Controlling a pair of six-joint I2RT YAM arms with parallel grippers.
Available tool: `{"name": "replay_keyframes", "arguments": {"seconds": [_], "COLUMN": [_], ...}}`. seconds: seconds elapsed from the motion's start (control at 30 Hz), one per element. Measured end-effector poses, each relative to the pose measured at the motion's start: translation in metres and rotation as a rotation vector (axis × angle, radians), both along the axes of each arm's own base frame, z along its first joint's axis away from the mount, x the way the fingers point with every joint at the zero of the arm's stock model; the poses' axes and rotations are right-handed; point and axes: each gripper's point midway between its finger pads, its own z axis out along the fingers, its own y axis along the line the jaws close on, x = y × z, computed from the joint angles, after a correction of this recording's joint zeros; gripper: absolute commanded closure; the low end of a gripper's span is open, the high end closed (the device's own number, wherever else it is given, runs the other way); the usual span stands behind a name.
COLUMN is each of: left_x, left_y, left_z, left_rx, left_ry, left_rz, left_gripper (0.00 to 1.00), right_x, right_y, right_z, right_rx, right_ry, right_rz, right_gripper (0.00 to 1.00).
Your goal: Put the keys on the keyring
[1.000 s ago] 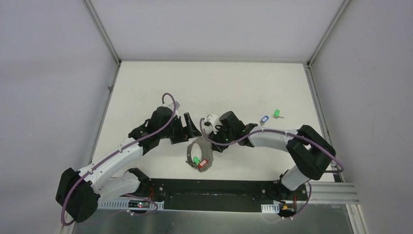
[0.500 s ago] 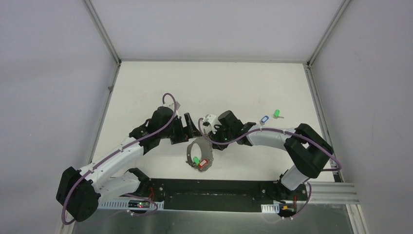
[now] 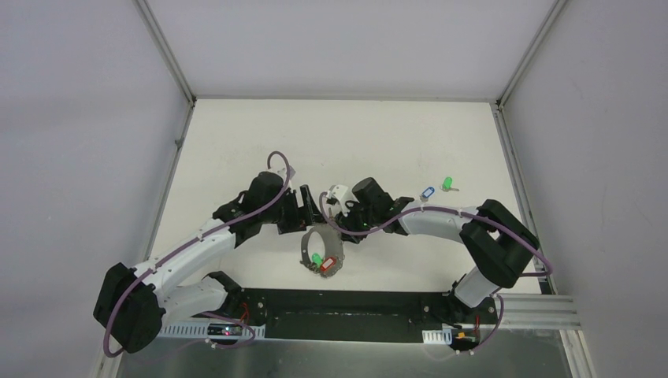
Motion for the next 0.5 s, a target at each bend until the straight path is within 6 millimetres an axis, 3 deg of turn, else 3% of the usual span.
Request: {"name": "replay_keyframes", "arguments": {"seconds": [0.2, 0.37, 0.5], "left_x": [-0.004, 0.005, 0.013], "left_y": [-0.008, -0.027, -0.053], "left_z": [-0.017, -0.029, -0.038], "left_rx": [0.049, 0.089, 0.12], "left_ry": [0.05, 0.103, 0.116], "left_rz": [-0.1, -0.206, -0.299], "left_gripper": [0.43, 0.49, 0.51], "right_x": [0.003, 0.022, 0.035], "right_y": [-0.001, -0.01, -0.025], "right_z": [0.008, 0.038, 0.064], "right_rx": [0.022, 0.131, 0.241], "right_ry": [0.009, 0.05, 0.08], "right_rz": [-0.024, -0.136, -0.246], "right_gripper": [0.6, 0.59, 0.59]}}
